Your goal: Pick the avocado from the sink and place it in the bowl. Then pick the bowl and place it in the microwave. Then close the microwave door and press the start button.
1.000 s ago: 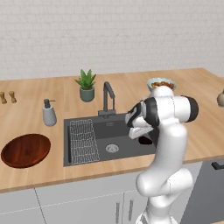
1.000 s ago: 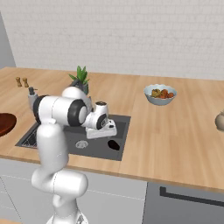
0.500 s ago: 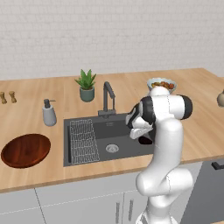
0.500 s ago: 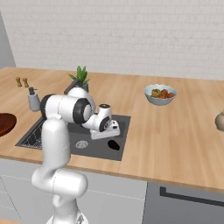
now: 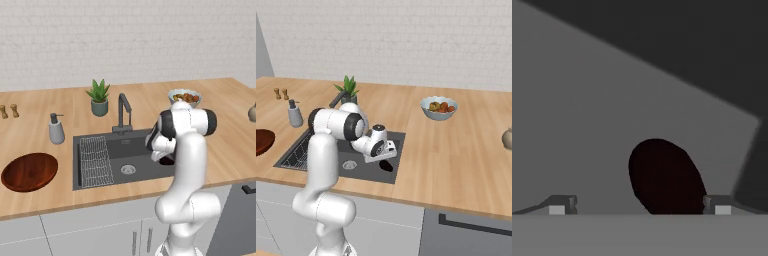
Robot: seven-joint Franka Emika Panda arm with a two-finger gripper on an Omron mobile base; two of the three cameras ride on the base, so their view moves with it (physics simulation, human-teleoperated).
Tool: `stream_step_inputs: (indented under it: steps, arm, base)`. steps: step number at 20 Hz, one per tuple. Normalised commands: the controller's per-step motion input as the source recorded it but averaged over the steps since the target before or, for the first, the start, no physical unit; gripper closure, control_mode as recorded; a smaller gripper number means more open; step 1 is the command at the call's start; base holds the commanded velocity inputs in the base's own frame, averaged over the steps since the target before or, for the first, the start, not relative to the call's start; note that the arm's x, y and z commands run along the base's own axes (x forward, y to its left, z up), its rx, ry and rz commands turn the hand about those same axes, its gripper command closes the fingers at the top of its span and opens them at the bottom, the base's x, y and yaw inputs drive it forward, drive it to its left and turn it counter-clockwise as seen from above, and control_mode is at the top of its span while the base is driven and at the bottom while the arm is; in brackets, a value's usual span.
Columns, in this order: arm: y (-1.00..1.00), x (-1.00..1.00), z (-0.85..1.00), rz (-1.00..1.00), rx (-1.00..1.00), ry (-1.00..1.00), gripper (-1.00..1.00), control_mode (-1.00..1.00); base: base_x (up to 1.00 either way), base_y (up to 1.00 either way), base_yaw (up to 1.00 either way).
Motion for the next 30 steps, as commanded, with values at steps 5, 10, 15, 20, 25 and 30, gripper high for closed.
stream_step_inputs:
  steps: [5, 10, 15, 20, 25, 30]
  arm:
    - [-0.18, 0.15, -0.37, 0.00, -0.02, -0.01, -1.00, -1.00]
    - [-0.12, 0.07, -0.32, 0.01, 0.00, 0.00, -1.00, -1.00]
    - [-0.14, 0.00, -0.32, 0.02, 0.00, 0.00, -1.00, -1.00]
    - [-0.15, 0.01, -0.27, 0.06, 0.00, 0.00, -1.00, -1.00]
    - [0.08, -0.72, -0.26, 0.00, 0.00, 0.00, -1.00, -1.00]
    - [-0.13, -0.37, 0.41, 0.00, -0.03, 0.00, -1.00, -1.00]
  base:
    - [0.00, 0.00, 0.00]
    - [0.00, 0.00, 0.00]
    - [0.00, 0.00, 0.00]
    - [0.00, 0.00, 0.00]
    - [0.00, 0.00, 0.00]
    - [0.00, 0.00, 0.00]
